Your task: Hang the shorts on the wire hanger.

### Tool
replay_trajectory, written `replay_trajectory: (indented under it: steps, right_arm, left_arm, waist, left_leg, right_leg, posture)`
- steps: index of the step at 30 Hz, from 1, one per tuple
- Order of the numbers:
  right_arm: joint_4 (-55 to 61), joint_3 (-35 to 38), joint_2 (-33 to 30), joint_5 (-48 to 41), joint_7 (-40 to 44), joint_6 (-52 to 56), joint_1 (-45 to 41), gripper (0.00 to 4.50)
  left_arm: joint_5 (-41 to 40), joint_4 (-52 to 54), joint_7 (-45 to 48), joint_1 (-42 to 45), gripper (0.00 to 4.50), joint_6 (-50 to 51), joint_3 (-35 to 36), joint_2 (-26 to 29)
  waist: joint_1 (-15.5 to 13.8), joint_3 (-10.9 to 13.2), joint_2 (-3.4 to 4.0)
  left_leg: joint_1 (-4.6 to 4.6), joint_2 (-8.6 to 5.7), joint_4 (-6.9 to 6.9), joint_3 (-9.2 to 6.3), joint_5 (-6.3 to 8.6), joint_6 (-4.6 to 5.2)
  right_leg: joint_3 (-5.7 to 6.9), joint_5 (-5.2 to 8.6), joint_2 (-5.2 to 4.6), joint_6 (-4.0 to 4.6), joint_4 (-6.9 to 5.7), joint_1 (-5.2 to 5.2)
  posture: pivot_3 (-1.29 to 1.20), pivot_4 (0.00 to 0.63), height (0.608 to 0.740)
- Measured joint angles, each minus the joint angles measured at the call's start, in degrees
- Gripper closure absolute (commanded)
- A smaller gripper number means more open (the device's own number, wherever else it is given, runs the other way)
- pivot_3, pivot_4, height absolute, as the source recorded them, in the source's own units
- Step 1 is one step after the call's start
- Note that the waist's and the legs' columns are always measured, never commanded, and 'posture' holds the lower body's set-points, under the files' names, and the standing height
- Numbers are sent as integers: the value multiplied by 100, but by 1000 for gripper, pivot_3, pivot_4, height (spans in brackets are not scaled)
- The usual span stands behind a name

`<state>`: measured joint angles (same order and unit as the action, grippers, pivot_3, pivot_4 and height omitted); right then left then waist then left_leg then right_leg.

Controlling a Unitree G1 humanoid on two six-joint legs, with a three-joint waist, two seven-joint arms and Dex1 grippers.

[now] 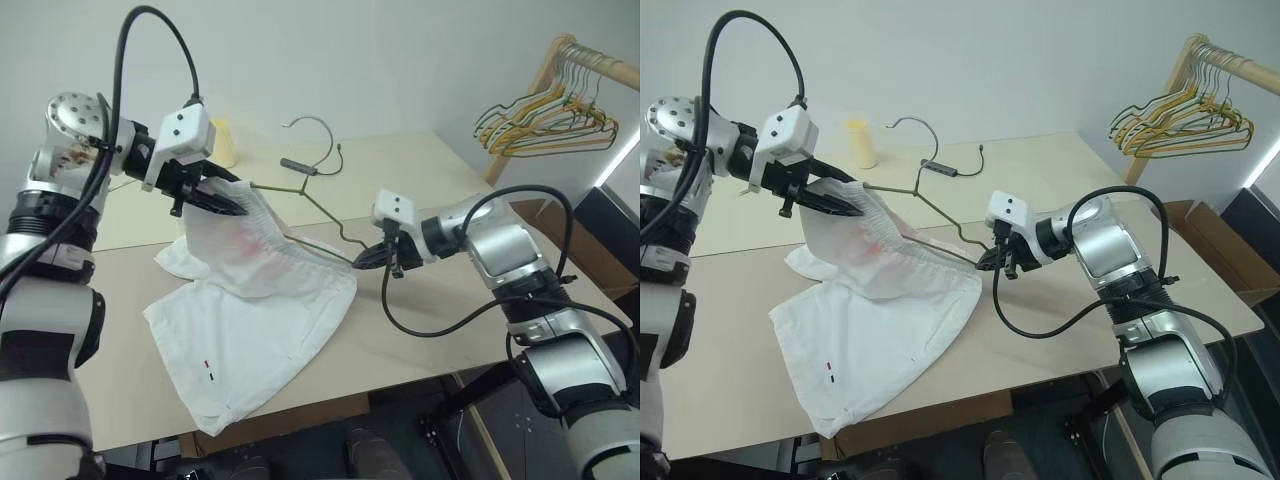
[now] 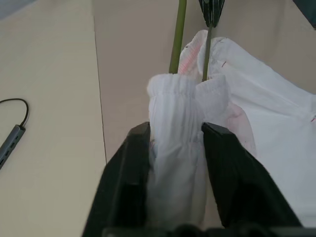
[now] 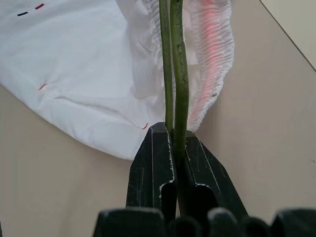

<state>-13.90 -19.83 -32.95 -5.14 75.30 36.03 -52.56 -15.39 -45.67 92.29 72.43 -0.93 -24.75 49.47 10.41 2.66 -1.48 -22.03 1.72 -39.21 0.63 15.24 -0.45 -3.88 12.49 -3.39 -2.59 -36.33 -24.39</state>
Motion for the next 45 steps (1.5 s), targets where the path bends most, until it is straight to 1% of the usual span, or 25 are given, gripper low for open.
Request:
replay_trajectory:
  steps: [2, 3, 9, 13, 15, 16, 18, 23, 24, 26, 28, 31, 34, 36, 39, 42, 44, 45]
  right_arm:
    - [2, -12, 0, 7, -16, -42, 0, 4500]
    - [2, -12, -5, 38, -45, -53, 0, 4500]
    - [2, -31, -3, 142, -77, -298, 13, 4500]
    - [-8, 25, 87, 234, -388, -1006, 237, 4500]
    - [-11, 75, 129, 301, -624, -1463, 382, 3869]
    - [-10, 96, 157, 305, -699, -1656, 420, 3640]
    - [17, 129, 229, 305, -828, -1884, 427, 2941]
    - [168, 492, 164, 177, -1102, -1821, 488, 1168]
    - [227, 681, 138, 160, -1310, -1785, 580, 770]
    - [259, 1009, 133, 123, -1659, -1645, 707, 118]
    - [420, 1359, 97, -154, -1753, -1330, 880, 118]
    - [1041, 1822, 7, -718, -1783, -821, 1411, 118]
    - [1613, 1892, -58, -1166, -1824, 23, 1792, 118]
    - [1904, 1892, 103, -1370, -1992, 457, 2052, 118]
    - [2100, 1647, 389, -1415, -2379, 885, 2404, 118]
    - [2080, 1563, 809, -1450, -2795, 1361, 2413, 118]
    - [1953, 1518, 1133, -1532, -2983, 1461, 2380, 118]
    - [1902, 1471, 1184, -1543, -3019, 1464, 2372, 118]
  left_arm:
    - [-64, 7, 0, -1, 4296, -23, -156, 80]
    - [-65, 6, 1, -4, 4496, -46, -229, 87]
    - [-63, -43, 1, -9, 4496, -175, -305, 98]
    - [171, -246, 1, -9, 4496, -385, -103, 7]
    - [232, -256, 1, -22, 4500, -494, -32, 5]
    - [244, -256, 1, -47, 4500, -532, 20, 14]
    - [255, -245, 1, -98, 4500, -567, 34, 10]
    - [323, -233, 1, -284, 4500, -645, 234, 169]
    - [334, -232, 1, -319, 4500, -644, 329, 202]
    - [379, -231, 1, -359, 4500, -644, 477, 256]
    - [398, -173, 1, -412, 4500, -643, 611, 293]
    - [410, -21, 1, -616, 4500, -623, 822, 333]
    - [409, 134, 1, -809, 4500, -509, 1047, 414]
    - [394, 301, 1, -935, 4500, -391, 1200, 488]
    - [297, 600, 1, -1087, 4500, -106, 1370, 509]
    - [193, 1000, -1, -1341, 4500, 233, 1570, 517]
    - [179, 1286, -9, -1543, 4500, 411, 1681, 527]
    - [179, 1375, -10, -1600, 4500, 473, 1693, 531]
  waist:
    - [-1, 0, 0]
    - [-5, 0, 0]
    - [-8, 0, 0]
    - [-6, 0, 0]
    - [-3, 0, 0]
    - [3, 0, 0]
    - [16, 0, 0]
    - [16, 0, 0]
    - [15, 0, 0]
    - [3, 0, 0]
    - [-3, 0, -1]
    - [8, 0, -1]
    - [65, 0, -1]
    - [128, -1, -2]
    - [187, -1, -2]
    - [235, -1, -2]
    - [269, -1, -2]
    - [282, -1, -2]
  left_leg:
    - [1, 0, 0, 0, 0, 0]
    - [1, 0, 0, 0, 0, 0]
    - [0, 0, -2, 1, 0, 0]
    - [1, -1, -2, 2, 0, 0]
    - [1, 0, -2, 2, 0, 0]
    - [2, 0, -2, 4, 0, 1]
    - [3, 0, -2, 3, 0, 1]
    - [2, 0, -2, 3, 0, 1]
    - [1, 1, -2, 3, 0, 1]
    - [0, 0, -3, 3, 0, 1]
    - [0, 1, -3, 2, 0, 1]
    - [0, 2, -4, 1, 1, 2]
    - [5, 3, -6, 3, 1, 2]
    - [9, 7, -7, 1, 1, 2]
    - [8, 2, -15, 4, 1, 2]
    - [9, 4, -29, 2, 1, 2]
    - [9, 4, -38, -2, 1, 3]
    - [6, 3, -44, -4, 1, 3]
  right_leg:
    - [0, 0, 0, 0, 0, 0]
    - [0, 0, 0, -1, 0, 0]
    - [0, 1, 0, -1, 2, 0]
    - [0, 1, 0, -1, 2, 1]
    - [0, 1, 0, -1, 3, 1]
    - [-2, 1, 0, -1, 2, 1]
    - [-3, 0, 1, 0, 0, 1]
    - [-3, 0, 0, 0, 1, 1]
    - [-2, 0, 0, 0, 1, 1]
    - [-1, 0, -2, 0, 1, 2]
    - [1, 0, -2, 0, 4, 5]
    - [1, 1, -1, -1, 2, 5]
    - [-2, 0, 0, 0, -3, 6]
    - [-1, 1, 4, 0, -7, 10]
    - [-9, 2, 1, -3, -35, 6]
    - [-11, 4, 2, -5, -39, 6]
    - [-10, 4, 3, -4, -45, 6]
    - [-9, 4, 3, -4, -47, 6]
  posture:
    - [-108, 0, 740]
    - [-109, 0, 740]
    - [-111, 0, 740]
    - [-115, 0, 740]
    - [-121, 0, 740]
    - [-121, 0, 740]
    - [-130, 0, 740]
    - [-149, 0, 740]
    - [-150, 0, 740]
    - [-156, 0, 740]
    - [-160, 0, 740]
    - [-170, 0, 740]
    - [-184, 0, 740]
    - [-185, 0, 740]
    - [-178, 0, 740]
    - [-174, 0, 740]
    - [-166, 0, 740]
    - [-166, 0, 740]
